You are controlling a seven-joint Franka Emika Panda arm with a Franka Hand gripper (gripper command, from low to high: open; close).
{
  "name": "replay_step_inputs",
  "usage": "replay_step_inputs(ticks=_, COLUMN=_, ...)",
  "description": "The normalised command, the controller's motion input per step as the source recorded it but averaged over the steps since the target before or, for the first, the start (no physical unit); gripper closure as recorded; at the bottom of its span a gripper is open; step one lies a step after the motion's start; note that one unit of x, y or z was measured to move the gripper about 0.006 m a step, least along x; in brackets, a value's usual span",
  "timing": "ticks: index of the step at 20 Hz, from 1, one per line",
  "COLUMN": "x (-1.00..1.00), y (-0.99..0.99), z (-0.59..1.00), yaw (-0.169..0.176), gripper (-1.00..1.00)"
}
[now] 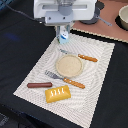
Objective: Interact with the objects in diverse but meaningful ways.
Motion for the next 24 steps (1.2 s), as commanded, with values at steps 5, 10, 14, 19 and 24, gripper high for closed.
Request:
replay_step_inputs(ticks=5, x=-0.89, y=-0.18, z=-0.51, yaw=-0.075, gripper=1.0)
replay_step_inputs(ticks=10, x=-0.87, y=-0.19, z=-0.58, yaw=-0.068, gripper=1.0)
replay_step_inputs(ticks=14, x=-0.86, y=-0.2, z=-0.62, yaw=-0.065, gripper=1.0)
replay_step_inputs(ticks=19, x=-0.86, y=-0.16, z=-0.59, yaw=-0.059, gripper=1.0)
replay_step_inputs(ticks=24, x=-0.52, y=-0.04, z=-0.43, yaw=-0.04, gripper=1.0)
